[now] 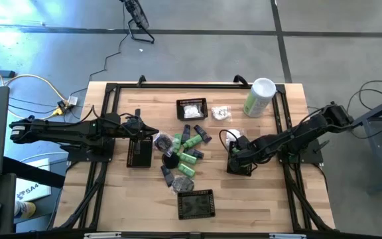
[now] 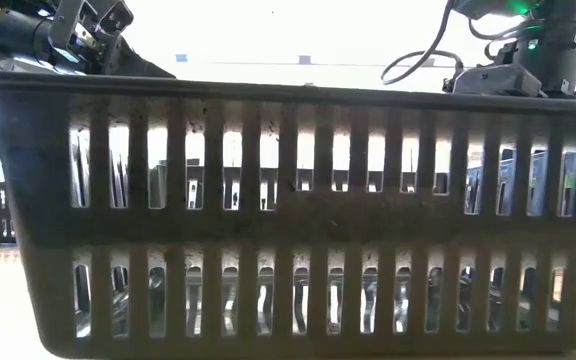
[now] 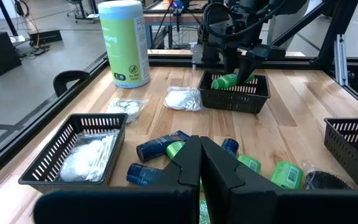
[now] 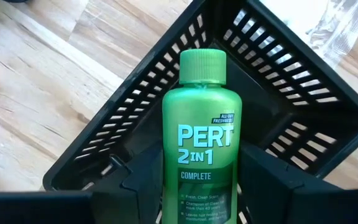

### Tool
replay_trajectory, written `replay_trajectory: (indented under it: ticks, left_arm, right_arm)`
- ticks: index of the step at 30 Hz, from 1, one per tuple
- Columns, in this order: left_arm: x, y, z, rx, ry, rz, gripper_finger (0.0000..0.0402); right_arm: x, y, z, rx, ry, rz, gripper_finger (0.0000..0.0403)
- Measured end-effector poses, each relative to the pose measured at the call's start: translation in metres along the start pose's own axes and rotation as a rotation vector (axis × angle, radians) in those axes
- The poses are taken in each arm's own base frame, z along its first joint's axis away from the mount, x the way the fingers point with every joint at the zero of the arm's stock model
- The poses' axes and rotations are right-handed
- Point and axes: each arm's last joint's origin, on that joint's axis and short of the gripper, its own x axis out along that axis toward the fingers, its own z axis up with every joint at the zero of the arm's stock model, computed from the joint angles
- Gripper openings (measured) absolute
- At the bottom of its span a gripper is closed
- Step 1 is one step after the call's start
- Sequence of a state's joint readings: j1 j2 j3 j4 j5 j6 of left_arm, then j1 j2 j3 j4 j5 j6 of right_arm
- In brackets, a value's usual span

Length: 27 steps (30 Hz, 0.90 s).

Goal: Pick & Place Travel size toiletries
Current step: Put the green bottle into the middle right black bin

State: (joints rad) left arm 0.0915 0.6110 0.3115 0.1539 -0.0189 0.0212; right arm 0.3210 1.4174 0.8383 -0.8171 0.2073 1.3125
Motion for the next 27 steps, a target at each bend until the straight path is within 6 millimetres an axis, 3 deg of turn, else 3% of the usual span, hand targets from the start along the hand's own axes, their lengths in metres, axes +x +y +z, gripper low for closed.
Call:
replay_trajectory:
  ticks: [7,21,27]
  left_arm:
    - [0.0,0.0,0.0,0.0,0.0,0.0,0.0]
    - [0.0,0.0,0.0,0.0,0.0,0.0,0.0]
    - [0.0,0.0,0.0,0.0,0.0,0.0,0.0]
  right_arm:
    - [0.0,-0.0001,0.0,-0.006,-0.001,-0.001,0.0177]
    - [0.0001,-0.0001,0.0003,-0.04,0.0,-0.001,0.0222]
    - [-0.001,0.0008,0.0012,-0.077,-0.001,0.003,0.0202]
